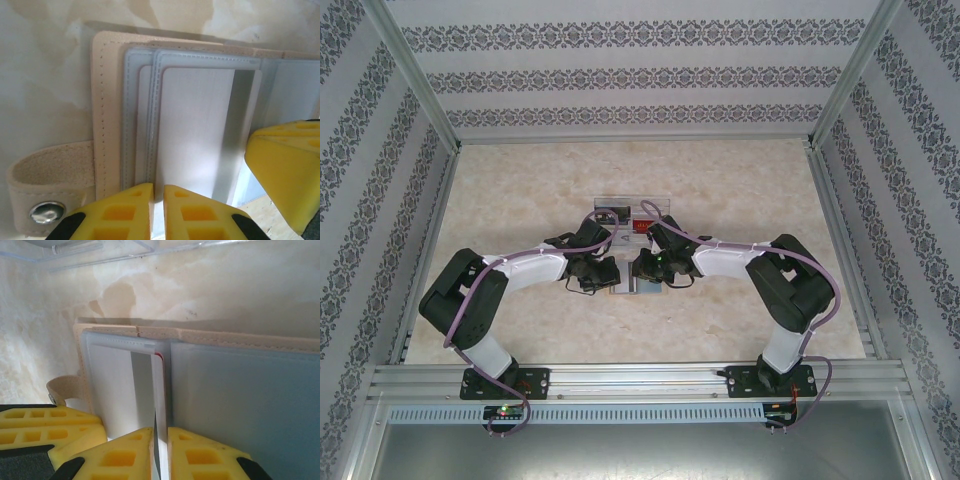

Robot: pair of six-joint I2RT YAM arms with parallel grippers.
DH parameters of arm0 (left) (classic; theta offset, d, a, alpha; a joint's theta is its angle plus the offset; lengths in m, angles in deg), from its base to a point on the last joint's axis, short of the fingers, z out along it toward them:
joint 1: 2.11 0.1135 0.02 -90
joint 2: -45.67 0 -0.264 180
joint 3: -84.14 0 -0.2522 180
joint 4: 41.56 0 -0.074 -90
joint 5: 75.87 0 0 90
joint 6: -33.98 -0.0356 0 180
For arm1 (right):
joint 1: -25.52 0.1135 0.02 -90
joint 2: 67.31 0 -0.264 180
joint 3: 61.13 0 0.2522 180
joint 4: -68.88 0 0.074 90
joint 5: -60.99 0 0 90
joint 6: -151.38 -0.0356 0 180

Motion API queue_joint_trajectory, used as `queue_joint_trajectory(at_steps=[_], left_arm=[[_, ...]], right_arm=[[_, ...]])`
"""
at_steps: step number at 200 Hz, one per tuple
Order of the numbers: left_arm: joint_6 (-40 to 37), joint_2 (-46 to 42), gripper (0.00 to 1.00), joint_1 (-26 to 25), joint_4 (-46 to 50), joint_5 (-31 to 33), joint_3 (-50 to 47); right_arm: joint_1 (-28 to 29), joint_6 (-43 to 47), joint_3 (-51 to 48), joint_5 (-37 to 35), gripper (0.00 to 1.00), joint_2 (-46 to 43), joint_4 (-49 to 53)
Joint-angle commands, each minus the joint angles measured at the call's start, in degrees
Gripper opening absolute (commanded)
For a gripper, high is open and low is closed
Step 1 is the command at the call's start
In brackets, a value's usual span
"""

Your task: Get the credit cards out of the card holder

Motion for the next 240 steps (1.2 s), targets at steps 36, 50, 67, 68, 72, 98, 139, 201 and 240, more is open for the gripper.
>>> queue_joint_trajectory(at_steps=[36,50,67,68,72,98,139,201,240], left_arm=[[0.8,0.7,0.14,0.4,-0.9,-0.7,-1.2],[0.8,0.6,0.14,0.4,-0.9,-0.6,-1.3],[0.9,0.6,0.12,0.3,-0.8,-0.6,-1.4],[0.9,0.6,0.11,0.3,-0.7,-0.6,-1.5],[1.0,0.7,0.11,0.4,-0.7,-0.5,-1.5],[1.0,0.8,0.05,0.3,1.2,0.7,-1.2],[1.3,1.4,0.00,0.4,4.1,3.0,-1.1],[1.2,1.2,0.00,0.4,3.7,2.2,-0.8],[1.4,1.3,0.00,0.4,3.5,1.9,-0.8]], right_arm=[[0.7,-1.3,-0.8,2.5,0.14,1.1,-1.5],[0.7,-1.3,-0.9,2.6,0.08,1.0,-1.6],[0.7,-1.4,-1.1,2.5,0.01,0.8,-1.6],[0.7,-1.4,-1.2,2.5,0.01,0.7,-1.6],[0.7,-1.4,-1.2,2.3,0.00,0.6,-1.6],[0.2,-1.4,-2.2,1.9,0.00,-0.4,-1.6],[-1.3,-0.8,-3.9,1.4,0.00,-2.8,-0.4],[-2.2,-0.2,-5.5,3.1,0.00,-4.1,-2.0],[-0.5,0.3,-3.2,3.3,0.11,-3.6,-3.1]])
